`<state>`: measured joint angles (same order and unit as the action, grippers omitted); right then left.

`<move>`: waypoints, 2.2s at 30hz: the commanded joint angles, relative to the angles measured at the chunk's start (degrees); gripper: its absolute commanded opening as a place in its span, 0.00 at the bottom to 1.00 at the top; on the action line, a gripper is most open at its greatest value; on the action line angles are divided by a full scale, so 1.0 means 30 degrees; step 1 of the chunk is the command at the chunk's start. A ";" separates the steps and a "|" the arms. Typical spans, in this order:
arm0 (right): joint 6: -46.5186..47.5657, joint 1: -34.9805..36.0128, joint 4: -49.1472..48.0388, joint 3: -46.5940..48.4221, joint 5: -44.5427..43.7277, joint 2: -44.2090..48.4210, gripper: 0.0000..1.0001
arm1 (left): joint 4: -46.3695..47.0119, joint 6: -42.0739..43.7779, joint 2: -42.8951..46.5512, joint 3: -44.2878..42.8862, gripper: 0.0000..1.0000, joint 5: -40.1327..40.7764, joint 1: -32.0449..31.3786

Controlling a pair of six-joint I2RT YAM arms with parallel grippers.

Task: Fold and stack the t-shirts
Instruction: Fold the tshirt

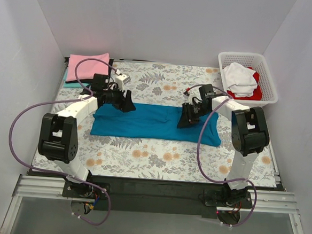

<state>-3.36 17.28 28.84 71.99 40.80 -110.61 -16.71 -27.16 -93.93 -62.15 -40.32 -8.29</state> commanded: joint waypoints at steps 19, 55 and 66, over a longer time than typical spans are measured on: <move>0.8997 -0.3003 0.1729 -0.0235 -0.5453 0.4438 0.53 | 0.4133 -0.2174 -0.7445 -0.7816 0.63 -0.0658 -0.8365; 0.9672 -0.3650 -0.2232 0.0147 -0.6714 0.0952 0.01 | 0.5865 -0.2989 -0.6660 -0.5857 0.58 0.2892 -0.7666; 1.0845 -0.3679 -0.0592 0.0288 -0.6364 0.2532 0.28 | 0.2791 -0.4220 -0.3673 -0.3953 0.36 0.1487 -0.3246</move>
<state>27.55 6.48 25.63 71.37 21.10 -107.09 -3.75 -38.06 -111.22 -74.72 -33.58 -22.94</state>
